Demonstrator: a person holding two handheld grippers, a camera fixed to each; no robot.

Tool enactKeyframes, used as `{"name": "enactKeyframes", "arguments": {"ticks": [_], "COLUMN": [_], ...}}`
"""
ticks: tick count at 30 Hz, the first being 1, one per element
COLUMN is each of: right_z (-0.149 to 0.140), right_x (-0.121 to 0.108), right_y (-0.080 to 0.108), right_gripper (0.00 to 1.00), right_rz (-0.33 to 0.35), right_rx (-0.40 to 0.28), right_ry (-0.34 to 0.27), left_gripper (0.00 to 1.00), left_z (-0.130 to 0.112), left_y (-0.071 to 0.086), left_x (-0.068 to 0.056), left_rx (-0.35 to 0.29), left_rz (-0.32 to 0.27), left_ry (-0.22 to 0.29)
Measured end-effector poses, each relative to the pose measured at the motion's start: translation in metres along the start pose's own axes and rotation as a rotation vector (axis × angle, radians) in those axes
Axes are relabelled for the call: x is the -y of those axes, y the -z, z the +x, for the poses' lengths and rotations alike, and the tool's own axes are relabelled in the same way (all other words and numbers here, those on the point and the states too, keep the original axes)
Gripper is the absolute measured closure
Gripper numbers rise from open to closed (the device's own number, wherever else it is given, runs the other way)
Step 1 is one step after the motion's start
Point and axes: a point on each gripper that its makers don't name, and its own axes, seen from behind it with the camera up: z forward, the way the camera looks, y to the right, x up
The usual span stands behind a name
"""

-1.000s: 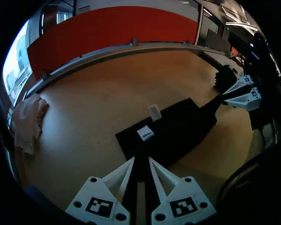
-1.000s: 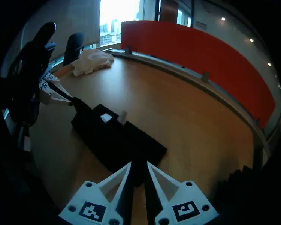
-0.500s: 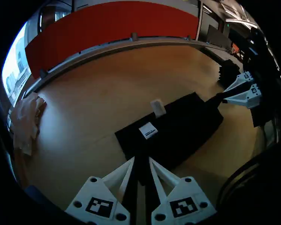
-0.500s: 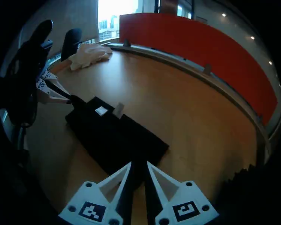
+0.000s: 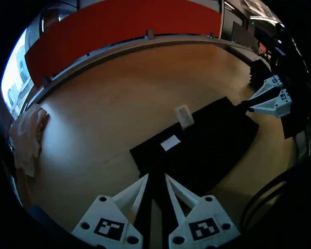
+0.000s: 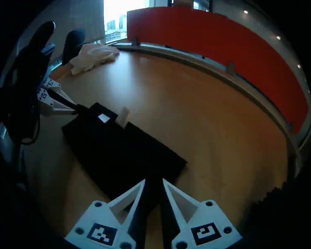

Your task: Fold towel

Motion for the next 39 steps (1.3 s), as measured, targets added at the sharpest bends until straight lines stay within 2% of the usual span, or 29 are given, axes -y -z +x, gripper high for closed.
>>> {"name": "enactKeyframes", "arguments": {"ticks": [5,9,12,15,19,21,25,27,32,36,39], "right_z": [-0.002,-0.004,-0.006,-0.007,-0.008,-0.008,-0.005,-0.003,0.005,0.01,0.013], "right_x": [-0.003,-0.006,-0.01,-0.015,-0.02,-0.023,-0.028,-0.031,-0.041,-0.046,-0.049], "right_y": [-0.008,-0.016,-0.022,-0.026,-0.031,-0.032,-0.035,-0.036,-0.036,-0.035,-0.033], "right_gripper": [0.84,0.79,0.7,0.58,0.49,0.44,0.37,0.35,0.29,0.24,0.24], "right_rz": [-0.004,-0.005,-0.015,-0.028,-0.04,-0.045,-0.054,-0.059,-0.081,-0.093,-0.101], "right_rx": [0.006,0.014,0.018,0.024,0.028,0.029,0.028,0.025,0.015,0.009,0.002], "right_ry": [-0.007,-0.018,-0.023,-0.026,-0.029,-0.031,-0.039,-0.043,-0.048,-0.051,-0.058], "left_gripper": [0.88,0.82,0.72,0.63,0.51,0.36,0.35,0.29,0.25,0.17,0.13], "left_z": [0.002,0.001,-0.001,-0.001,0.0,0.001,0.003,0.004,0.01,0.017,0.022], "left_y": [-0.006,-0.014,-0.02,-0.025,-0.027,-0.028,-0.029,-0.03,-0.029,-0.025,-0.02], "left_x": [0.003,0.009,0.014,0.019,0.026,0.03,0.038,0.041,0.048,0.056,0.063], "left_rx": [0.002,0.012,0.021,0.025,0.027,0.027,0.027,0.026,0.022,0.011,-0.001], "left_rz": [0.003,0.024,0.043,0.06,0.082,0.091,0.11,0.118,0.134,0.16,0.182], "left_ry": [-0.002,-0.015,-0.027,-0.036,-0.035,-0.033,-0.029,-0.027,-0.024,-0.026,-0.029]}}
